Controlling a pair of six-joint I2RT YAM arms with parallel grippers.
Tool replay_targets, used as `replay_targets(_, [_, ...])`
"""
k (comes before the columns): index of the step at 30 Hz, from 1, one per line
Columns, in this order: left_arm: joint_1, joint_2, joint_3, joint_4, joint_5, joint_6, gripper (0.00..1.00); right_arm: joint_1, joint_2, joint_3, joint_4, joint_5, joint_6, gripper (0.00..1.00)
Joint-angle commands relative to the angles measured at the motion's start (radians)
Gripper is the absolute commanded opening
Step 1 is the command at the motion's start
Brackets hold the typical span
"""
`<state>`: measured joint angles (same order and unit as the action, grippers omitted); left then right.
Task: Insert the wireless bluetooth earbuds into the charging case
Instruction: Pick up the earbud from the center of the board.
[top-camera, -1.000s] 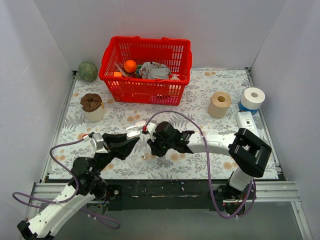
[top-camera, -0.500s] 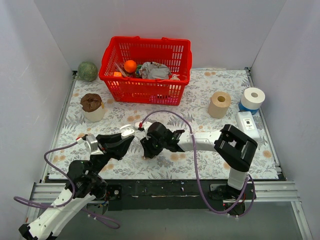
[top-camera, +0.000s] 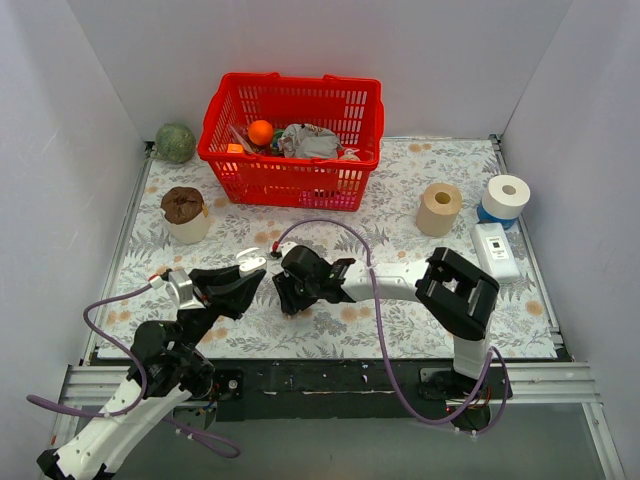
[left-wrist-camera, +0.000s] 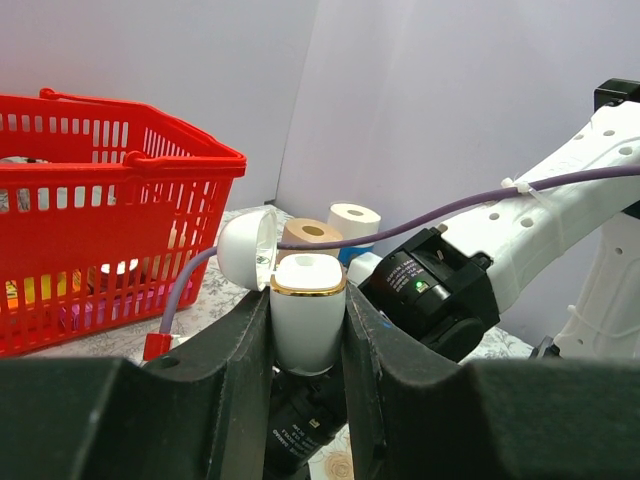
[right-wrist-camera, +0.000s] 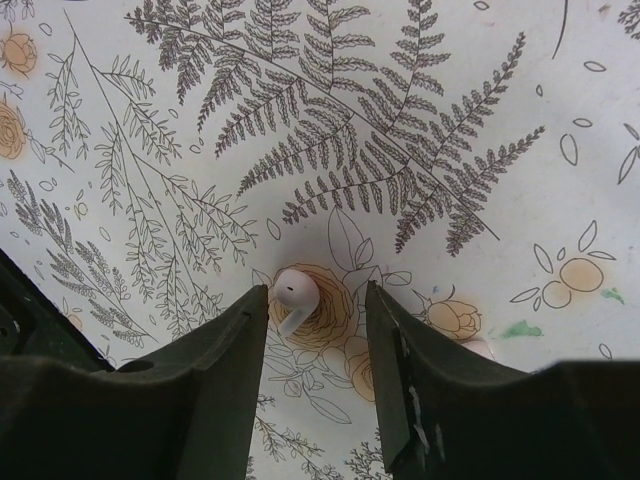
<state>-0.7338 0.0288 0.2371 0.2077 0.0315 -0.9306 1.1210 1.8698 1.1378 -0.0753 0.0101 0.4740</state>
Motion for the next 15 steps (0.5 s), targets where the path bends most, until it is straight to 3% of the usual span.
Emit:
replay_targets(1, [0.007,-0.009,0.033,-0.016,-0.015,0.010,0.00,0.017,0.019,0.034,-0.032,0.045,0.028,0.52])
replay_targets(15, [0.007,-0.026,0.027,-0.033,-0.013,-0.007,0.00,0.036,0.077,0.042,-0.058,0.053,0.031,0.50])
